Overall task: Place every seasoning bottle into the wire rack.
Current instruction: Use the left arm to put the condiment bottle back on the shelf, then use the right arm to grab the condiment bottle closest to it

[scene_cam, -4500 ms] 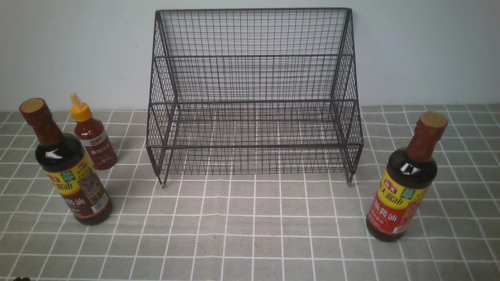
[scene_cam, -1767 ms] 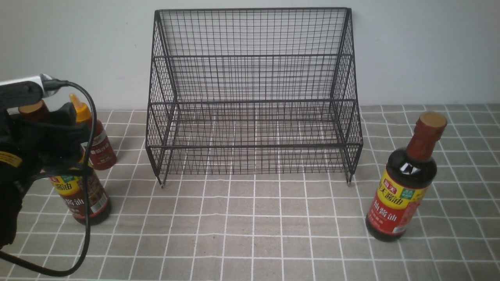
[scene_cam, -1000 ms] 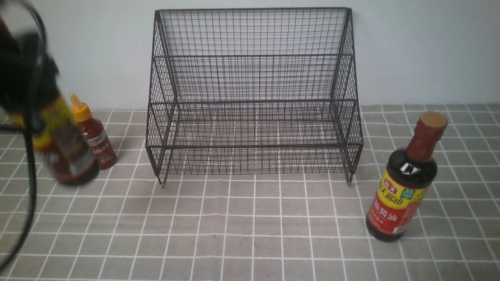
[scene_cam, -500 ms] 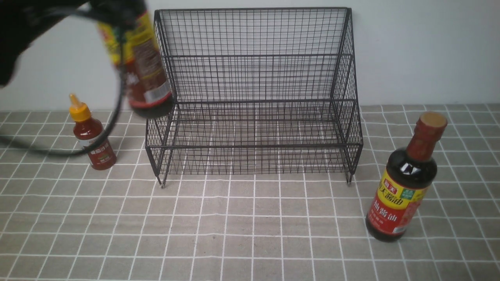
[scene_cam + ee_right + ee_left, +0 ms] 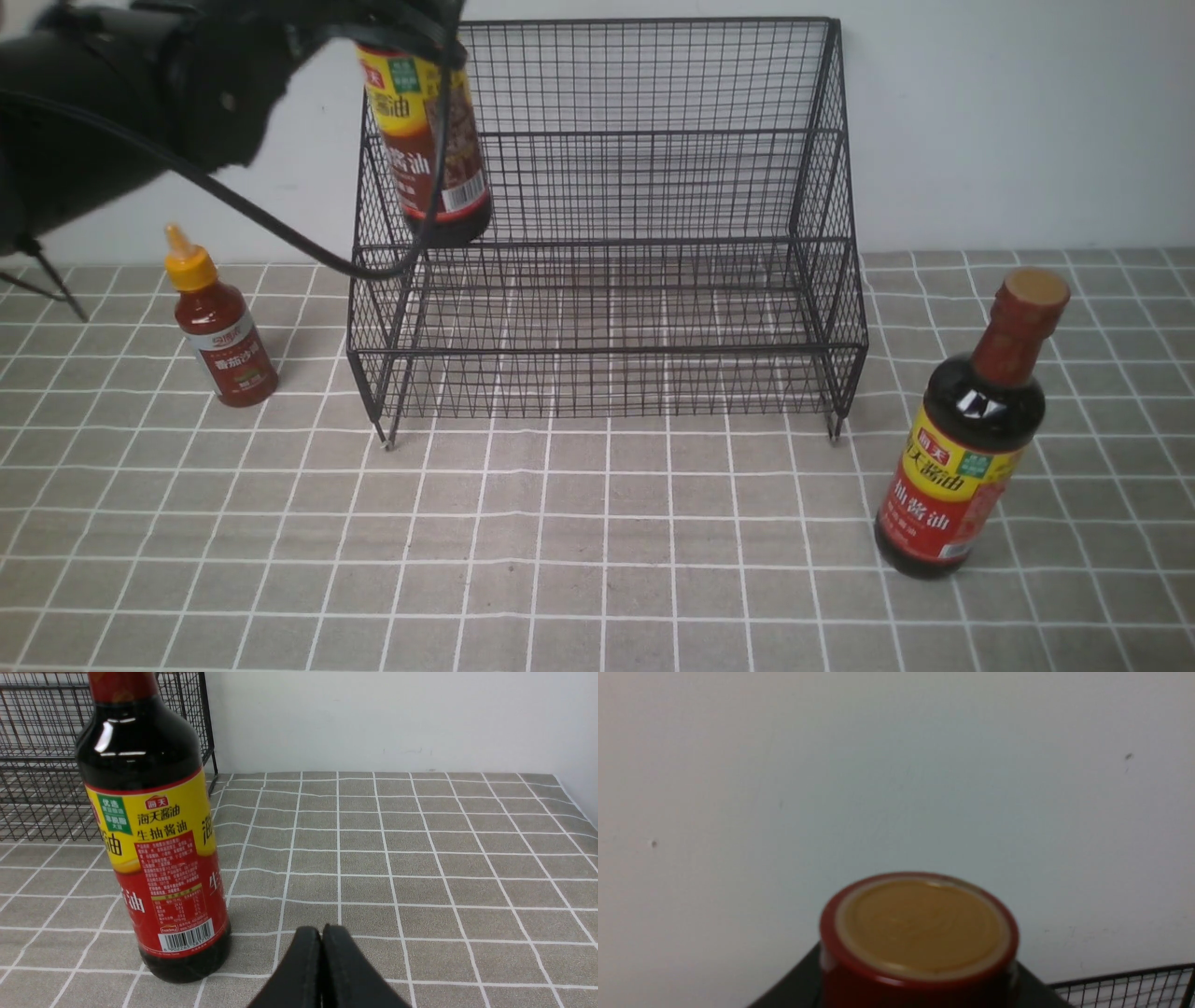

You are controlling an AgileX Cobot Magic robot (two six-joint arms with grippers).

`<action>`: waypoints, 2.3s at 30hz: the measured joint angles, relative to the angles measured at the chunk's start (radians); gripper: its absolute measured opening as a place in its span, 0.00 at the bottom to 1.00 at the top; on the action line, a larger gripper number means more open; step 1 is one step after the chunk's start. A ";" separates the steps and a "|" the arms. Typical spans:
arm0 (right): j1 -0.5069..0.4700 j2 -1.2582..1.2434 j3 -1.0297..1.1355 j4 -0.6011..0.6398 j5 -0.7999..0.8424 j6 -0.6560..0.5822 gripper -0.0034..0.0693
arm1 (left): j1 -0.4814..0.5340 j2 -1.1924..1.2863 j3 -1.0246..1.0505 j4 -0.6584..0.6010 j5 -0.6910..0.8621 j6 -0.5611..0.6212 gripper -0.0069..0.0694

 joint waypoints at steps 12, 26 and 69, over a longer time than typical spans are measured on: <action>0.000 0.000 0.003 0.065 -0.037 0.012 0.03 | 0.000 0.074 -0.007 0.019 -0.055 0.002 0.43; 0.000 0.000 0.004 0.535 -0.210 0.073 0.03 | -0.007 0.177 -0.007 0.020 -0.006 0.003 0.43; 0.000 0.962 -0.638 1.423 0.140 -1.576 0.87 | 0.017 -0.317 -0.022 0.107 0.715 0.017 0.17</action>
